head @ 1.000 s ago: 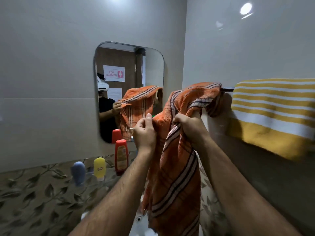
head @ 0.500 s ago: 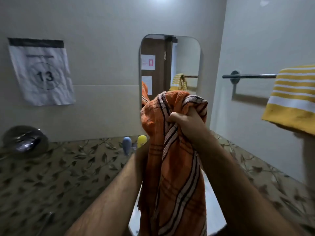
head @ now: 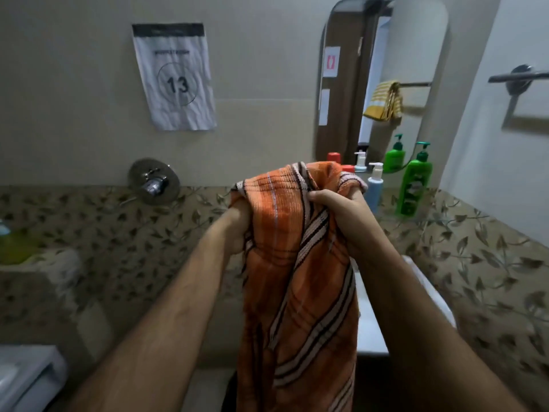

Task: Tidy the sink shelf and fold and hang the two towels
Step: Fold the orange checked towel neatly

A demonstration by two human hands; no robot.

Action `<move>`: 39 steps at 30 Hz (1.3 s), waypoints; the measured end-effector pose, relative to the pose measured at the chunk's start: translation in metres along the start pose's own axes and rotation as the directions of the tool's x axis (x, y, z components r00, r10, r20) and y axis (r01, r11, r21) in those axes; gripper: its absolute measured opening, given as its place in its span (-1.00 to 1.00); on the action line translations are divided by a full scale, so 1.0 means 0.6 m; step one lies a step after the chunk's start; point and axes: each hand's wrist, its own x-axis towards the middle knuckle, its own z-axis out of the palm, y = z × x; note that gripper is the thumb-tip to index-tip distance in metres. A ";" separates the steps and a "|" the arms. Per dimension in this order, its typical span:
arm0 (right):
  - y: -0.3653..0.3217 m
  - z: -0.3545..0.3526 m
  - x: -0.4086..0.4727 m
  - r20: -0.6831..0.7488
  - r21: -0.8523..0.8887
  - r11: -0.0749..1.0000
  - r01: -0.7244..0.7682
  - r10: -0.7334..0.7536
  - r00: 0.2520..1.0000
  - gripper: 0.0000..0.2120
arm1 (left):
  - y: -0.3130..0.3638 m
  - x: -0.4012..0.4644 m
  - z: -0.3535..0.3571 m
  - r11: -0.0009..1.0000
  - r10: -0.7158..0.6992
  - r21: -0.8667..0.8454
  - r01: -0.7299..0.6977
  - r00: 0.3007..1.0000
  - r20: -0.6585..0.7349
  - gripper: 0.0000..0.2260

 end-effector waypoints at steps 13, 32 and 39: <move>0.194 0.013 -0.011 0.239 0.082 0.847 -0.525 0.495 0.836 -0.79 | -0.068 -0.039 -0.041 0.982 -0.099 -0.140 0.124 0.980 0.175 -0.48; 0.150 -0.103 0.075 0.275 -0.885 0.454 -0.106 0.691 0.669 -0.29 | -0.101 0.025 0.088 0.984 -0.028 -0.179 -0.018 0.967 -0.255 -0.38; 0.127 -0.114 0.100 0.235 -0.950 0.238 0.202 0.122 0.964 -0.42 | -0.134 0.016 0.113 0.887 0.034 -0.427 -0.174 0.948 -0.316 -0.30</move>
